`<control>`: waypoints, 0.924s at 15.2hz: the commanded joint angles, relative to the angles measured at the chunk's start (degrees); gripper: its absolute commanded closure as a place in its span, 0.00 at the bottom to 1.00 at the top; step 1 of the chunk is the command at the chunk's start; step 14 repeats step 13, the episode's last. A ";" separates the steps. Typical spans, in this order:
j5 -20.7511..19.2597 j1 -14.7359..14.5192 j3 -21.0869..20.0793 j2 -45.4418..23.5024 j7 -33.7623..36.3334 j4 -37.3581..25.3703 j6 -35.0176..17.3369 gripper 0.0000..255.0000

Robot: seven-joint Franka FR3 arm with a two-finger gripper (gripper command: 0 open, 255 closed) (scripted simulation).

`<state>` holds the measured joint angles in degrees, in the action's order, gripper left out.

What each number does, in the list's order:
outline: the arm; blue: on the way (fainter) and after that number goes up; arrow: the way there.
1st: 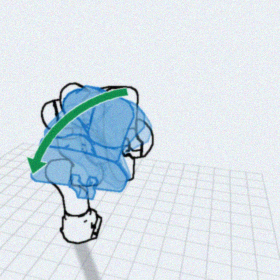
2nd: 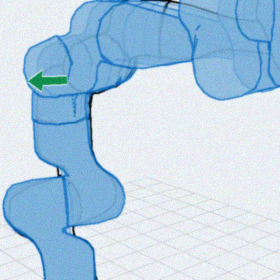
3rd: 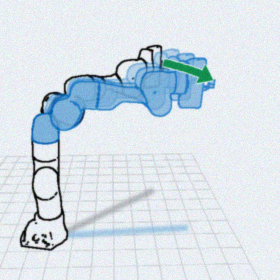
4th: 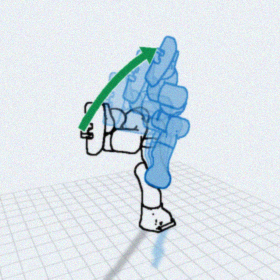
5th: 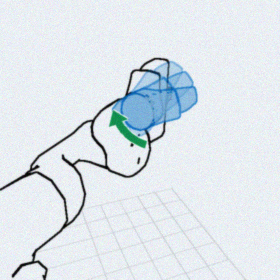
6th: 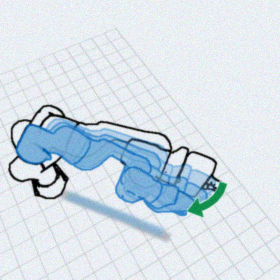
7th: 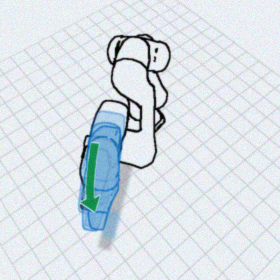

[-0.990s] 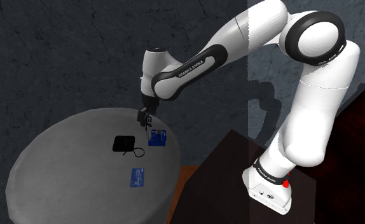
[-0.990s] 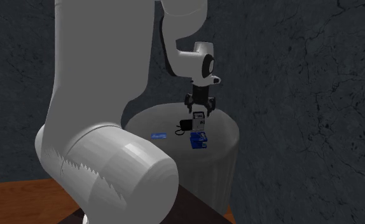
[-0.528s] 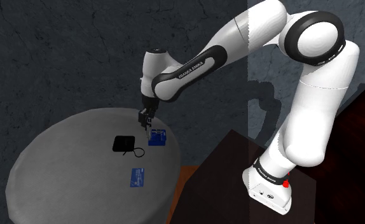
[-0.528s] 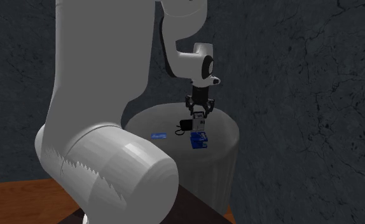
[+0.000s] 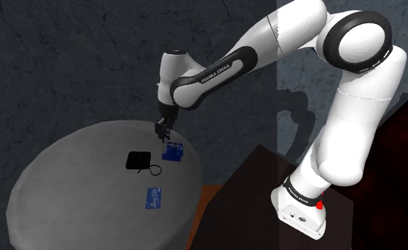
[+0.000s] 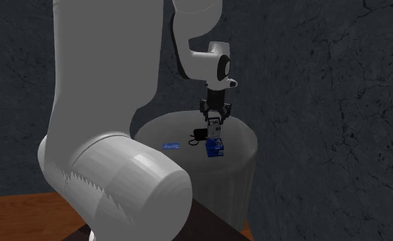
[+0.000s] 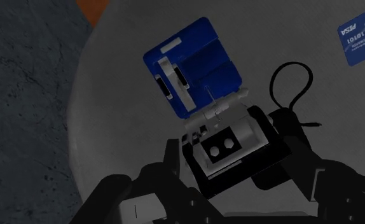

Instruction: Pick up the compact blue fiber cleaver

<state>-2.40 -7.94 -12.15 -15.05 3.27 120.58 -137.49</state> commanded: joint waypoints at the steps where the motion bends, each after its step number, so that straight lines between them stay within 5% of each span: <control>1: 0.26 0.03 -0.13 0.85 -0.09 -0.55 1.37 1.00; 14: 1.61 0.38 -0.52 5.40 -0.88 -3.10 8.37 1.00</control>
